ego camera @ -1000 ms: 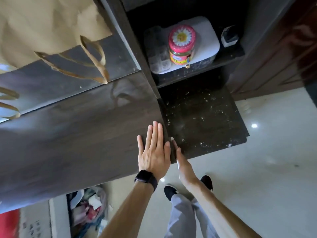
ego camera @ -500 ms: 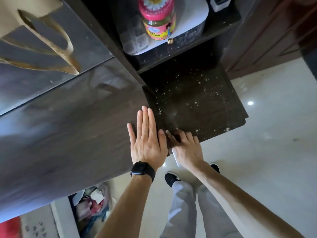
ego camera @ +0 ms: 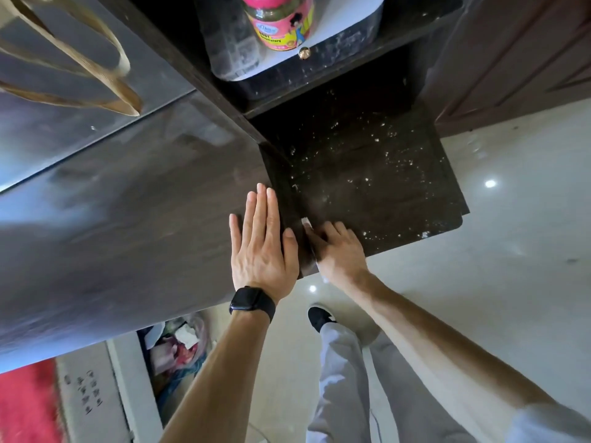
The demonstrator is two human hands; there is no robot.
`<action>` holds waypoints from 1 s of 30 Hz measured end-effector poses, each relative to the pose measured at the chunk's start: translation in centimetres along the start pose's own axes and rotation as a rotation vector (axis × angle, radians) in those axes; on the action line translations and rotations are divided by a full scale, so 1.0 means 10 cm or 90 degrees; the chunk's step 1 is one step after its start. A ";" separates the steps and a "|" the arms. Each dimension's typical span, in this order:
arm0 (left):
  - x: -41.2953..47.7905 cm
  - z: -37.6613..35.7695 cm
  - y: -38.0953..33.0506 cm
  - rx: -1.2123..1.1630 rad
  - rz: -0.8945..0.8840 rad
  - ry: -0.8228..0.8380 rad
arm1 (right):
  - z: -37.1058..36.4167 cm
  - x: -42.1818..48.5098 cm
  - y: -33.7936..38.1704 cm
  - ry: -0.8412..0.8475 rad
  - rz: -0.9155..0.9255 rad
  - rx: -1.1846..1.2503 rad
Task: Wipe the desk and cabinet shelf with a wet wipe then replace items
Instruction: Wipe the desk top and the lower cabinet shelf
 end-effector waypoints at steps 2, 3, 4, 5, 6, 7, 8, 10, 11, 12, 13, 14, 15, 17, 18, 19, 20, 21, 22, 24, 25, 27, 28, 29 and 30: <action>-0.02 0.00 -0.01 -0.001 0.005 -0.001 | 0.07 -0.37 -0.06 -0.049 0.038 -0.033; -0.02 0.00 -0.02 -0.001 0.007 -0.002 | 0.07 -0.47 -0.09 -0.076 0.047 -0.035; -0.02 0.00 -0.02 0.000 0.008 -0.004 | 0.08 -0.49 -0.12 -0.092 0.050 -0.029; -0.01 0.00 -0.03 0.002 0.008 -0.007 | 0.02 -0.45 -0.13 -0.099 0.058 -0.019; -0.01 0.00 -0.03 0.004 0.008 -0.009 | -0.04 -0.36 -0.14 -0.089 0.061 -0.003; -0.01 0.00 -0.03 0.005 0.007 -0.011 | -0.09 -0.24 -0.12 -0.066 0.053 0.020; -0.01 0.00 -0.02 0.006 0.006 -0.013 | -0.12 -0.11 -0.09 -0.034 0.024 0.062; -0.01 0.00 -0.02 0.006 0.003 -0.019 | -0.08 0.17 -0.03 -0.018 -0.094 0.185; -0.01 0.00 -0.02 0.004 0.002 -0.019 | -0.05 0.28 -0.02 -0.036 -0.153 0.243; -0.02 0.00 -0.02 0.003 0.002 -0.017 | -0.01 0.36 -0.01 -0.058 -0.199 0.285; -0.02 0.00 -0.02 0.003 0.001 -0.016 | 0.02 0.39 0.02 -0.068 -0.234 0.324; -0.02 0.00 -0.02 0.004 0.001 -0.016 | 0.07 0.36 0.05 -0.070 -0.263 0.359; -0.02 0.00 -0.02 0.004 0.001 -0.015 | 0.12 0.28 0.08 -0.068 -0.288 0.396; -0.03 0.00 -0.02 0.005 0.002 -0.014 | 0.24 0.01 0.12 -0.070 -0.323 0.437; -0.03 0.00 -0.02 0.005 0.003 -0.014 | 0.32 -0.12 0.14 -0.074 -0.330 0.445; -0.02 0.00 -0.02 0.006 0.004 -0.013 | 0.38 -0.20 0.17 -0.082 -0.330 0.458; -0.02 0.00 -0.02 0.006 0.004 -0.014 | 0.42 -0.19 0.18 -0.090 -0.325 0.455; -0.02 0.00 -0.03 0.005 0.002 -0.014 | 0.39 -0.14 0.17 -0.092 -0.319 0.445; -0.02 0.00 -0.03 0.006 0.000 -0.014 | 0.35 -0.03 0.15 -0.082 -0.315 0.414; -0.02 0.01 -0.03 0.012 -0.003 -0.013 | 0.19 0.23 0.12 -0.059 -0.276 0.344; -0.02 0.00 -0.03 0.015 -0.004 -0.012 | 0.08 0.35 0.09 -0.044 -0.240 0.291; -0.01 0.00 -0.02 0.018 -0.005 -0.004 | -0.01 0.41 0.06 0.006 -0.166 0.174; 0.00 0.00 -0.02 0.019 -0.005 0.001 | -0.01 0.35 0.05 0.035 -0.134 0.120; 0.00 0.01 -0.02 0.022 -0.003 0.006 | -0.03 0.21 0.04 0.071 -0.092 0.079; -0.01 0.02 -0.02 0.024 0.000 0.012 | 0.03 0.05 0.06 0.107 -0.071 0.058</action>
Point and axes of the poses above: each hand's wrist, its own x-axis towards the middle knuckle, its own z-axis out of the back of the hand, y = z × x, the point moved 2 cm from there along x, towards the middle knuckle, and after that the axes turned 13 degrees about -y, right-handed, at the moved point
